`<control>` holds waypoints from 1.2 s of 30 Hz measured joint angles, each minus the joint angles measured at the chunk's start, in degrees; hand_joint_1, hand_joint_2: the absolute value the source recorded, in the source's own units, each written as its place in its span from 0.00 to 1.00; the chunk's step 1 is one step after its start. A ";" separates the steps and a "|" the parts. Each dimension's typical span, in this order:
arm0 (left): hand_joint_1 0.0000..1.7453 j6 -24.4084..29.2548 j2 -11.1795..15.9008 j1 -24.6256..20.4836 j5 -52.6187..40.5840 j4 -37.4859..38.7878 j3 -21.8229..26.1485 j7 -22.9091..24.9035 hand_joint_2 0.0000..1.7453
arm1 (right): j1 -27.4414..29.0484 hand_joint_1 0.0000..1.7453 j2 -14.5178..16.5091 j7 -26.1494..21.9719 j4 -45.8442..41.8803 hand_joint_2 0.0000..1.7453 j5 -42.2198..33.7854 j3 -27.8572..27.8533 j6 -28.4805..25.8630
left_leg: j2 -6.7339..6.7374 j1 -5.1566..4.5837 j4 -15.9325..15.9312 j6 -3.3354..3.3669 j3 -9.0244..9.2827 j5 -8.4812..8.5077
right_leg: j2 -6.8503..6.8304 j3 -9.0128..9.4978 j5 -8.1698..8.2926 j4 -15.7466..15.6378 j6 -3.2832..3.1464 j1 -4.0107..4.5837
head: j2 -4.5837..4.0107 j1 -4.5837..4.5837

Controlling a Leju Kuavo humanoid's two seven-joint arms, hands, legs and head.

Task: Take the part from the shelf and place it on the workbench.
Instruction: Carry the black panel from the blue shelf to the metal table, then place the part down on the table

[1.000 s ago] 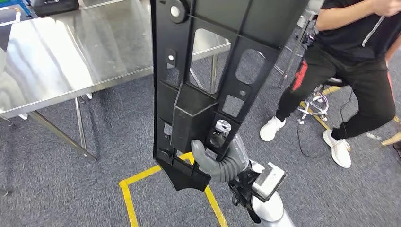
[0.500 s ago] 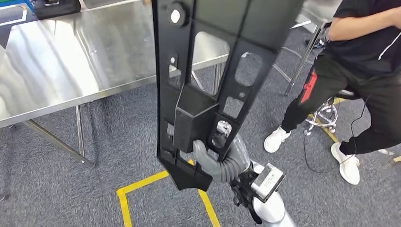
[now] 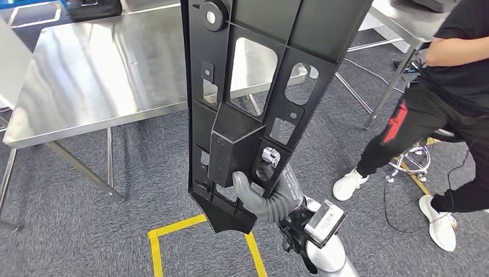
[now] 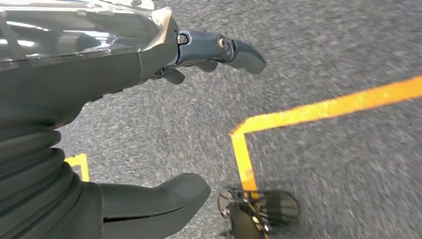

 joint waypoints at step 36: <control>0.00 -0.45 -0.84 0.43 -0.51 0.05 0.94 -0.02 1.00 | 0.06 1.00 -0.98 -0.11 -0.09 1.00 -0.19 -0.09 0.63 | -2.55 0.98 0.02 -2.55 0.26 0.14 | 2.59 0.33 1.30 -1.68 1.04 -0.93 | 0.00 -0.13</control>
